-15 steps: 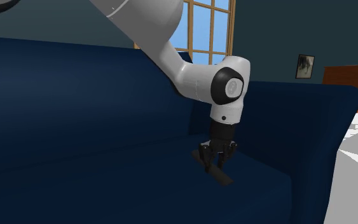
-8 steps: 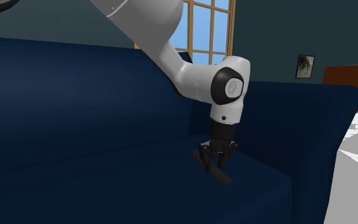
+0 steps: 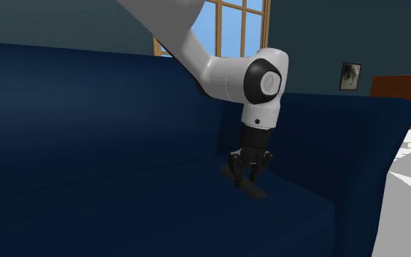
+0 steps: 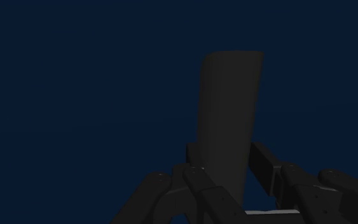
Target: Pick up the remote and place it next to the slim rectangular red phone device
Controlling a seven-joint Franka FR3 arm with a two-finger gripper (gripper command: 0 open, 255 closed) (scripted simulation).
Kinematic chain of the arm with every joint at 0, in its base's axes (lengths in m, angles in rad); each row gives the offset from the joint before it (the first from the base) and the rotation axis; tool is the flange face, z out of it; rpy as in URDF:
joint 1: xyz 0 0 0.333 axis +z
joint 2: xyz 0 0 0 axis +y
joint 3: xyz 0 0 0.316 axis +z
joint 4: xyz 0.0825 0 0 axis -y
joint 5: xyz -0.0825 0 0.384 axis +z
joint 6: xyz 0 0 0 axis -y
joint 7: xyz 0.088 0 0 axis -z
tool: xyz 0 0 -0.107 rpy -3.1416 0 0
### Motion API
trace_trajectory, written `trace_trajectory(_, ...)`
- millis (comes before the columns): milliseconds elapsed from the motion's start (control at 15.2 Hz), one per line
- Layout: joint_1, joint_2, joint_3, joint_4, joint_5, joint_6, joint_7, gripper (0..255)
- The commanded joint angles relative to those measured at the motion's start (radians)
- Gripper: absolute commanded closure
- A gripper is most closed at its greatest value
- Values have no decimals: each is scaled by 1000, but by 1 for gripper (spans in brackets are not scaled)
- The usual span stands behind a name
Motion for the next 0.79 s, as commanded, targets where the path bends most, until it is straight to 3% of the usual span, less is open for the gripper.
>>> trace_trajectory(0,0,-8,-3,18,-6,-25,7,255)
trace_trajectory(726,2,-56,-16,100,-35,-148,36,255)
